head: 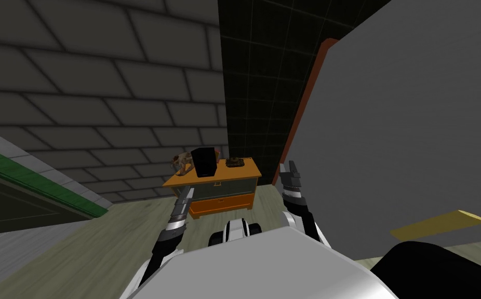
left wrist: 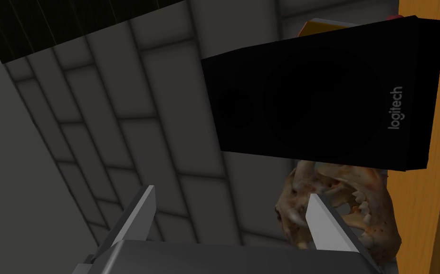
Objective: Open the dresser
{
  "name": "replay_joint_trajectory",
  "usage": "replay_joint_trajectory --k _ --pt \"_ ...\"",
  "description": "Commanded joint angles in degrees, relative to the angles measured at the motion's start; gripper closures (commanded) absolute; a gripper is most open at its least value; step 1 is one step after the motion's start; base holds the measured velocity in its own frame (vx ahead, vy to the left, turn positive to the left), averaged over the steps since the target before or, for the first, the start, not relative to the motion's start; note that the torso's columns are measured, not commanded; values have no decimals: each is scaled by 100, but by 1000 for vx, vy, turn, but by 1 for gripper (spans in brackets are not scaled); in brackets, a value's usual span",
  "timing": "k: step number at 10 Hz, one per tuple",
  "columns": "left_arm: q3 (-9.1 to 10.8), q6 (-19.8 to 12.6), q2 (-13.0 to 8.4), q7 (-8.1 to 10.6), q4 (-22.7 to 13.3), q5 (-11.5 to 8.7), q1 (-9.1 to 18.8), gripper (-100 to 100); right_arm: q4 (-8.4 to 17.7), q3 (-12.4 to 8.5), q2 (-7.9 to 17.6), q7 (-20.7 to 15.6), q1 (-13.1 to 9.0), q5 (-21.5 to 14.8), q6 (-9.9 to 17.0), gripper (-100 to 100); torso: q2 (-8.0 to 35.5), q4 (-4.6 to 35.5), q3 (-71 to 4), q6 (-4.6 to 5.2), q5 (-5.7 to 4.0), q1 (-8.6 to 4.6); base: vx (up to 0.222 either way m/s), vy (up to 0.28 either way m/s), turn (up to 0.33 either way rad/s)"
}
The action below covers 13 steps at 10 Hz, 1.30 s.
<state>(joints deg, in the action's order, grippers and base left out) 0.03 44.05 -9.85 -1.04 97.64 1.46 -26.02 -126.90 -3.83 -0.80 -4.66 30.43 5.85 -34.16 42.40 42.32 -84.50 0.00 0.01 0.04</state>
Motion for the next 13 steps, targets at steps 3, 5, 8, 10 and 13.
replay_joint_trajectory --k 3,5,8,10,13 --pt "-7 504 -31 -4 -773 54 110 -100 0 0 0 0 0 0 0 0 -14 -5 -10 0 -2 -5 70 -14 -15" --pt "-10 661 -33 -3 -1080 70 140 -100 0 0 0 0 1 0 0 0 -14 -4 -8 0 -1 -5 70 -18 -15" --pt "-14 974 -29 -1 -1565 104 202 -100 0 0 0 0 0 0 0 0 -7 -2 -4 0 -1 -4 59 -18 -11" --pt "-16 1129 -23 0 -1833 120 234 -100 0 0 0 0 0 0 0 0 -8 -3 -6 0 -1 -4 54 -16 -12" --pt "-21 1435 -3 1 -2308 154 299 -100 0 0 0 0 0 0 0 0 -12 -3 -7 0 -1 -4 63 -14 -15"
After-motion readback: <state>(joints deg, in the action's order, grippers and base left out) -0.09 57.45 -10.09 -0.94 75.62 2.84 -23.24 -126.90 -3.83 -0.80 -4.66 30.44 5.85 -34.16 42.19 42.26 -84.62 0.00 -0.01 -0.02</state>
